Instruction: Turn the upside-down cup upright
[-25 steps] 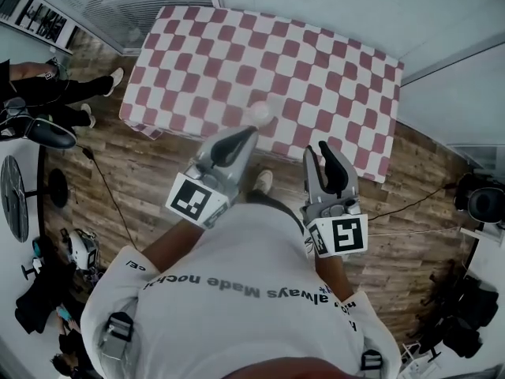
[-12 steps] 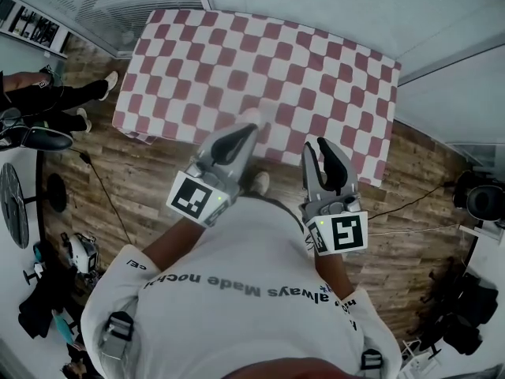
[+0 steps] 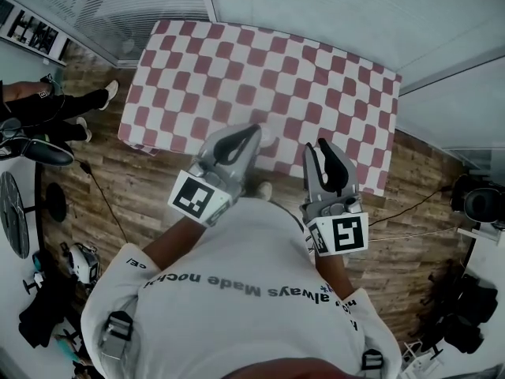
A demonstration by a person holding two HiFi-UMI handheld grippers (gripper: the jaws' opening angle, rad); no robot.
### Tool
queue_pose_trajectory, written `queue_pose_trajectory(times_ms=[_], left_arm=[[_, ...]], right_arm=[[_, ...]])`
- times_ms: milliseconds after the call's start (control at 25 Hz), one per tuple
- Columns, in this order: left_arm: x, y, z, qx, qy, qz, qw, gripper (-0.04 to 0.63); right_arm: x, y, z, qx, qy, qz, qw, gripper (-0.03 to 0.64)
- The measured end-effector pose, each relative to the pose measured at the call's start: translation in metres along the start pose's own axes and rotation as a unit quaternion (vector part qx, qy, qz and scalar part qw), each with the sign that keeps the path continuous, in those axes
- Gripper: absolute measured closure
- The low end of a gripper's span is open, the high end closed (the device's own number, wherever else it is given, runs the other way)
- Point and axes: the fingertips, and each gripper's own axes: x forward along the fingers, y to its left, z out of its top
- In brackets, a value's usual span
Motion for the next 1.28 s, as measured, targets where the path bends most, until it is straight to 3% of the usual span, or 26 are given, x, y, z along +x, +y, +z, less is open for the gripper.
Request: queue_pose_trajectory(times_ms=[240,520,800,1280], left_arm=[[-0.010,0.026,0.000,-0.003,0.008,-0.005,0.9999,0.591],[-0.014,0.042,-0.021,-0.020,0.030,-0.013,0.9993,0.591],[-0.015,0.052,-0.060,-0.027,0.060,-0.020,0.9976,0.591],[-0.018,0.070,-0.152,-0.048,0.110,-0.011,0.9928,0.591]], right_arm=[[0.021,0.017,0.003,0.001,0.000,-0.002,1.000,0.526],[0.034,0.024,-0.021,0.008,0.022,-0.009,1.000,0.524],[0.045,0.032,-0.070,0.010,0.059,-0.003,0.998,0.488],[0.063,0.038,-0.166,0.017,0.111,0.015,0.994,0.362]])
